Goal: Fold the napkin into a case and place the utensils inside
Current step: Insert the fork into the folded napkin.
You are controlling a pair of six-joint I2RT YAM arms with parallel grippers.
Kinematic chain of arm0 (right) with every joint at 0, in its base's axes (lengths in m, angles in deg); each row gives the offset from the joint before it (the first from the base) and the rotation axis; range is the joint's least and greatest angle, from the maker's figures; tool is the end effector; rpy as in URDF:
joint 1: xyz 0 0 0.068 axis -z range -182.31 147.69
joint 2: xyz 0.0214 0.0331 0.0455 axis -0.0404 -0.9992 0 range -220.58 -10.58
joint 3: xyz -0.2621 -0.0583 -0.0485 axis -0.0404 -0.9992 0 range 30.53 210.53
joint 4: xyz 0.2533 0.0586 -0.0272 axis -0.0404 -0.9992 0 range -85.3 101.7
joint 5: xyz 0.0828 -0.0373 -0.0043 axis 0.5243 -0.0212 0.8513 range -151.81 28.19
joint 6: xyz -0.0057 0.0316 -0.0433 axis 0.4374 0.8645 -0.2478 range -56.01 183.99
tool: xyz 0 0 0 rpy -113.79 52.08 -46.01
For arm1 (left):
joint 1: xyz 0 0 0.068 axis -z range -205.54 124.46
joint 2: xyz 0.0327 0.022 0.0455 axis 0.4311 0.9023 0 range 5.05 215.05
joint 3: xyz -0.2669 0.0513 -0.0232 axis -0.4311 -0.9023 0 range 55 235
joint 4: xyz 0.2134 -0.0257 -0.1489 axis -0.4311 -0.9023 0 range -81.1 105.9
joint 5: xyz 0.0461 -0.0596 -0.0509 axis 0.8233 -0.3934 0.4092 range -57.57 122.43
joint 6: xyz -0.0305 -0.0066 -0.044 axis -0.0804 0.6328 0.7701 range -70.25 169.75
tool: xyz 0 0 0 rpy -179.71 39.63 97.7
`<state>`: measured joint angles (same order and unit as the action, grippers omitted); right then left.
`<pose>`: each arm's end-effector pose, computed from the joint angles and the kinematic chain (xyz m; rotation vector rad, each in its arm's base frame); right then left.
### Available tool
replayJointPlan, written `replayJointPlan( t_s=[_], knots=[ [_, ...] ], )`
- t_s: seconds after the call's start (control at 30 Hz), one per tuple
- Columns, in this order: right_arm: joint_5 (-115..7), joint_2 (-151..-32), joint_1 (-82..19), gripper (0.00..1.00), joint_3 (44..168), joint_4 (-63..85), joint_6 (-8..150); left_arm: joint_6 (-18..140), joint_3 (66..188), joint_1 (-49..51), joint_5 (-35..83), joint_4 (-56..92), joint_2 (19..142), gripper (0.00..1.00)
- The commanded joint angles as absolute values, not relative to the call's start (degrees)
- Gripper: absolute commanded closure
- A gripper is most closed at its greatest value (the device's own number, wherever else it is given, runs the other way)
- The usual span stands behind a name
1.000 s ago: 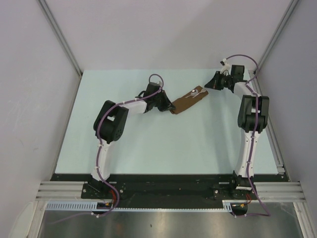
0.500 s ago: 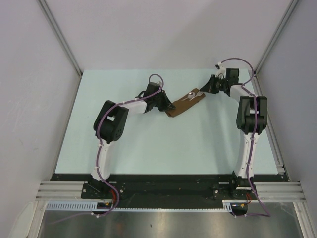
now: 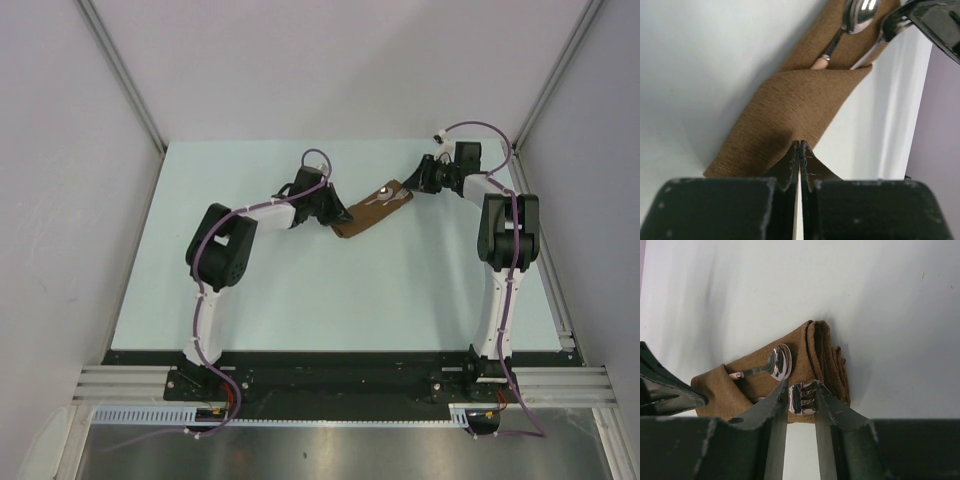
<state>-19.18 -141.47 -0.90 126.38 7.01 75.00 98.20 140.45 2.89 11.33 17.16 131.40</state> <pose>0.5053 0.0116 0.1576 -0.1602 2.1972 0.9278 0.4192 -0.2414 0.1427 -0.2151 2.4547 -1.0756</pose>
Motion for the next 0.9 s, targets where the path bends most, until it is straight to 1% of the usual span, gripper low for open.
replayJointPlan(
  t_s=[0.0, 0.17, 0.3, 0.37, 0.7, 0.77, 0.8, 0.83, 0.87],
  knots=[
    [-19.71, -137.58, -0.64, 0.69, 128.61, 5.03, 72.17, 94.23, 139.99, 3.29, 12.39, 16.25, 123.97, 0.98],
    [-20.68, -137.23, -0.21, 0.69, 128.35, 3.71, 71.03, 93.70, 135.51, 2.94, 12.66, 16.34, 121.34, 0.98],
    [-21.21, -137.32, 0.15, 0.73, 129.05, 2.91, 70.15, 93.87, 130.68, 2.24, 12.92, 16.86, 120.10, 0.99],
    [-21.56, -137.32, 0.15, 0.74, 129.31, 2.39, 69.97, 94.04, 129.97, 2.06, 12.66, 17.04, 120.36, 0.99],
    [-22.09, -137.49, 0.50, 0.70, 130.98, 1.42, 69.27, 94.05, 129.62, 1.97, 12.48, 17.66, 121.51, 1.00],
    [-21.91, -137.76, 0.32, 0.76, 131.42, 1.33, 69.18, 94.05, 129.53, 1.97, 12.31, 17.66, 121.77, 1.00],
    [-21.48, -137.84, 0.24, 0.80, 131.51, 1.07, 69.18, 94.13, 129.44, 1.97, 12.31, 17.66, 121.77, 1.00],
    [-21.47, -137.76, 0.15, 0.87, 131.60, 0.89, 69.18, 94.22, 129.27, 1.97, 12.22, 17.75, 121.86, 1.00],
    [-21.38, -137.85, 0.06, 0.89, 131.60, 0.63, 69.26, 94.31, 129.18, 1.97, 12.13, 18.01, 121.86, 1.00]
  ],
)
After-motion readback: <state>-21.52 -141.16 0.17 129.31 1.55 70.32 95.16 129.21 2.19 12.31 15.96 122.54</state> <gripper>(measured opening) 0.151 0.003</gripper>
